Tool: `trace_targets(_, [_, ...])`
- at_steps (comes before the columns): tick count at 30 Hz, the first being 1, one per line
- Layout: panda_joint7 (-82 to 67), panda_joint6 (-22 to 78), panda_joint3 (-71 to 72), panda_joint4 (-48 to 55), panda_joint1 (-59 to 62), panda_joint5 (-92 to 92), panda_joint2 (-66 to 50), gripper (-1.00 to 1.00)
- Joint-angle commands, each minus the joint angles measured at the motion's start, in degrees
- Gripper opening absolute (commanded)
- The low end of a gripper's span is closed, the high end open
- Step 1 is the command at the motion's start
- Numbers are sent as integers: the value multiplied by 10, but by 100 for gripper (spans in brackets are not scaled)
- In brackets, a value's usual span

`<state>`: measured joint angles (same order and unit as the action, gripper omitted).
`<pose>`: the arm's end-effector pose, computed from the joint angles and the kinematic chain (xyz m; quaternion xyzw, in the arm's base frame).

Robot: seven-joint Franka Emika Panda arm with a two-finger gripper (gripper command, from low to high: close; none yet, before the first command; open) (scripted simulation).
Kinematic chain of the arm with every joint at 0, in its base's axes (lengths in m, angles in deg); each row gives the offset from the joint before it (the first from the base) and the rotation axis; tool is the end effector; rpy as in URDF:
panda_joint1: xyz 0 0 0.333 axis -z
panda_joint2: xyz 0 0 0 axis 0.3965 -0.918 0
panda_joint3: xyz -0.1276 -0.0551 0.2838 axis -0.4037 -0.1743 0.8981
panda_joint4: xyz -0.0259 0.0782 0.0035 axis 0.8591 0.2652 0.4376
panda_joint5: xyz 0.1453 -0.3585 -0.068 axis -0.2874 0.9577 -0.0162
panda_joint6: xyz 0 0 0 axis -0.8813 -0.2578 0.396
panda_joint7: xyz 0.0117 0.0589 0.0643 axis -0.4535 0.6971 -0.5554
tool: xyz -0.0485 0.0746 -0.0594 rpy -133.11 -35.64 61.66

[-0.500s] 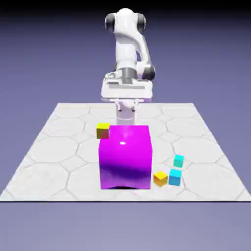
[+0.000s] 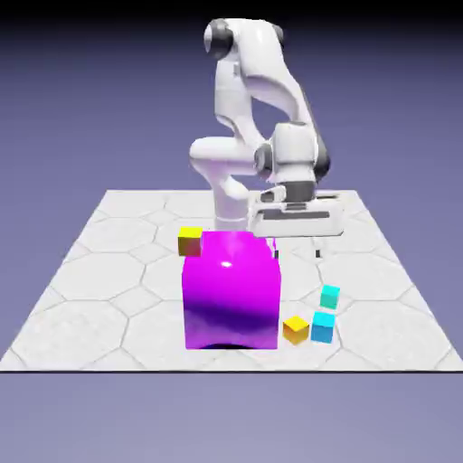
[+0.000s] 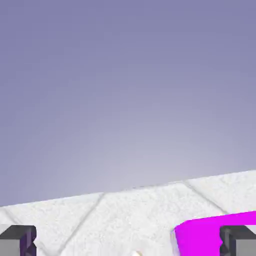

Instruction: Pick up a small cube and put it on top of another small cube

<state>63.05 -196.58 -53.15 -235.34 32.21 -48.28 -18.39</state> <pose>0.4271 0.1746 0.3270 -0.8700 0.4666 -0.1272 0.0965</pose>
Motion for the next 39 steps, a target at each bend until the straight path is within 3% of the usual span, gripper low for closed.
trace_targets(1, [25, 8, 20, 6, 5, 1, -16, 0])
trace_targets(12, [296, 45, 192, -21, 37, 43, -191, 0])
trace_targets(25, [420, -65, -33, -14, -155, 214, -320, 0])
trace_targets(26, [420, -65, -33, -14, -155, 214, -320, -100])
trace_targets(39, [302, 36, 186, -41, 32, 50, -193, -100])
